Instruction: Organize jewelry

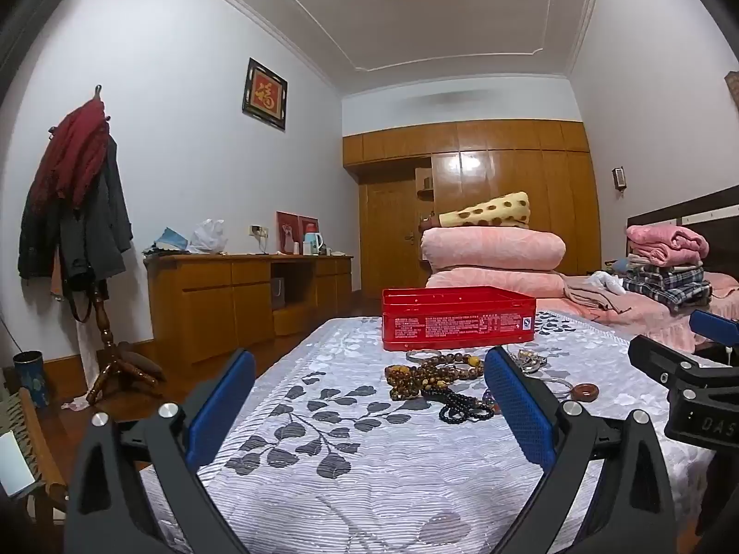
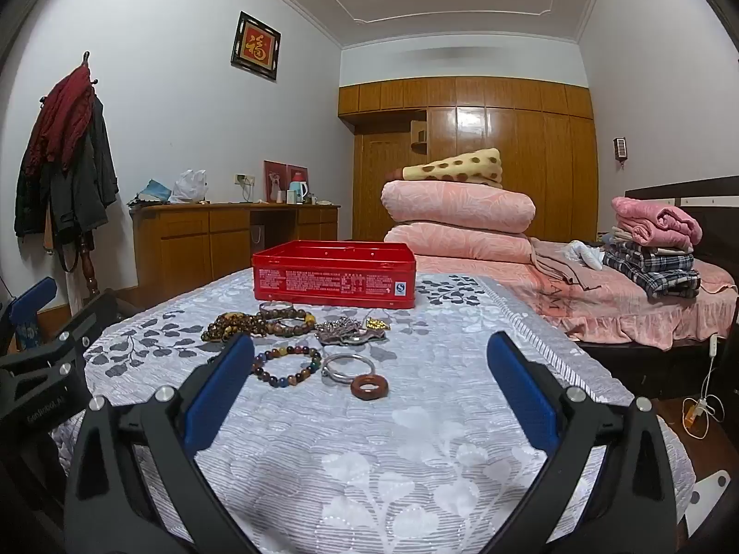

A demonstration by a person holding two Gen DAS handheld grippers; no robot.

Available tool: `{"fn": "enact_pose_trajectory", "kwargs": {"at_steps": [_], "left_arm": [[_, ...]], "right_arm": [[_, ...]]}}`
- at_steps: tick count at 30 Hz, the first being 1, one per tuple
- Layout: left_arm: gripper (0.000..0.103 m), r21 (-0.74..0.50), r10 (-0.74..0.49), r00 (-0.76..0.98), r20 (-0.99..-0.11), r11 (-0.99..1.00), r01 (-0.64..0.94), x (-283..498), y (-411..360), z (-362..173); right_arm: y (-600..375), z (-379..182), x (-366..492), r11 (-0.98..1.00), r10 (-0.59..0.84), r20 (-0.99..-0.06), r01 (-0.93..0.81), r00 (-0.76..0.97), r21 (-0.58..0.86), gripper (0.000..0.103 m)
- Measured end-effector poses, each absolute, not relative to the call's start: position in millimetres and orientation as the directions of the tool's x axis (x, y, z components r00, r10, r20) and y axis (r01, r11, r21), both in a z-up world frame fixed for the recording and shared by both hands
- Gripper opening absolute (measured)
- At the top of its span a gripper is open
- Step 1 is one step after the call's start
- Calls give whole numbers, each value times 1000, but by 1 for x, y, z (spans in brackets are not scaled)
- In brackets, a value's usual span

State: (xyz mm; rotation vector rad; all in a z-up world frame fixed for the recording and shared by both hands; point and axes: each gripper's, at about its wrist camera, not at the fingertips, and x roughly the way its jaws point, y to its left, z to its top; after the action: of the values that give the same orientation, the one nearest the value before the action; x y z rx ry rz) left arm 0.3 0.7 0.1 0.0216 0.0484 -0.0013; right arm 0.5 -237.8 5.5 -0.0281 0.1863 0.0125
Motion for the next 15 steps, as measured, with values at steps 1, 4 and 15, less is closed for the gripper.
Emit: {"fn": "enact_pose_trajectory", "kwargs": {"at_steps": [1,4,15], "left_arm": [[97,23,-1,999,-48,1000,2,0,1,0],[97,26,0,999,-46,1000,2,0,1,0],[97,30,0,999,-42,1000,2,0,0,0]], "right_arm": [[-238,6,0,1000,10,-184,-15,983,-28,98],[-238,6,0,1000,9,-183,-14,983,-28,98],[-238,6,1,999,10,-183,-15,983,-30,98]]}}
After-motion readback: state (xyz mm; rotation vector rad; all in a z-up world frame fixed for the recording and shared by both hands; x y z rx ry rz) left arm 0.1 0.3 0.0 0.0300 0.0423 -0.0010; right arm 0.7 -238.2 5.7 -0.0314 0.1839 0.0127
